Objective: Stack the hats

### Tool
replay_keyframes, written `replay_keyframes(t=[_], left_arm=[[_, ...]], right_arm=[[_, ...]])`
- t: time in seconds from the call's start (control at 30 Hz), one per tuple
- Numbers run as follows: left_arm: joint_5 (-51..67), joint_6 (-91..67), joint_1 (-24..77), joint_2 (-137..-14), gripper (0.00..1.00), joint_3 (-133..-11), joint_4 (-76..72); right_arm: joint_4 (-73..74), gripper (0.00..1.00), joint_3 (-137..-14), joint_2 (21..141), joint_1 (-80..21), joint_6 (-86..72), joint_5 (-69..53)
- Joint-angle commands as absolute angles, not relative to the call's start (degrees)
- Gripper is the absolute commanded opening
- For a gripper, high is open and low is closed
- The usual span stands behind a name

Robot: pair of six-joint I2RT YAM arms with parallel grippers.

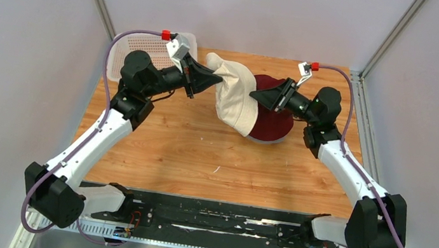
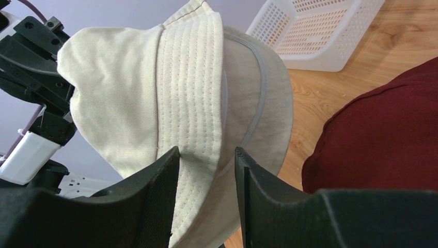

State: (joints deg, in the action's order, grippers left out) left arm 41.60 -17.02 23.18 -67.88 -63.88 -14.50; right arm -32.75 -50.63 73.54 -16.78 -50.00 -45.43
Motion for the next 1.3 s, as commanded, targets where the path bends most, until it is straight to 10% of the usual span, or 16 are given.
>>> replay_keyframes(t=[0.0, 0.23, 0.47, 0.93, 1.27], left_arm=[[42.11, -16.06, 23.91, -68.3, 0.0, -64.41, -16.79], [41.67, -15.65, 23.92, -70.13, 0.0, -64.51, -16.85], [40.2, -15.64, 23.92, -72.07, 0.0, -64.85, -17.04], [-1.02, -8.85, 23.91, -67.88, 0.23, -66.88, 3.01], [-7.61, -4.84, 23.84, -65.11, 0.33, -67.27, 4.1]], right_arm=[[-35.22, 0.42, -52.74, 73.64, -18.1, -50.51, -45.85], [-37.76, 0.32, -53.09, 73.75, -18.31, -52.93, -46.92], [-38.05, 0.01, -54.4, 73.49, -18.37, -53.68, -47.21], [-40.09, 0.0, -62.57, 80.06, -21.45, -55.03, -45.98], [-45.86, 0.01, -72.68, 92.38, -26.54, -58.34, -45.42]])
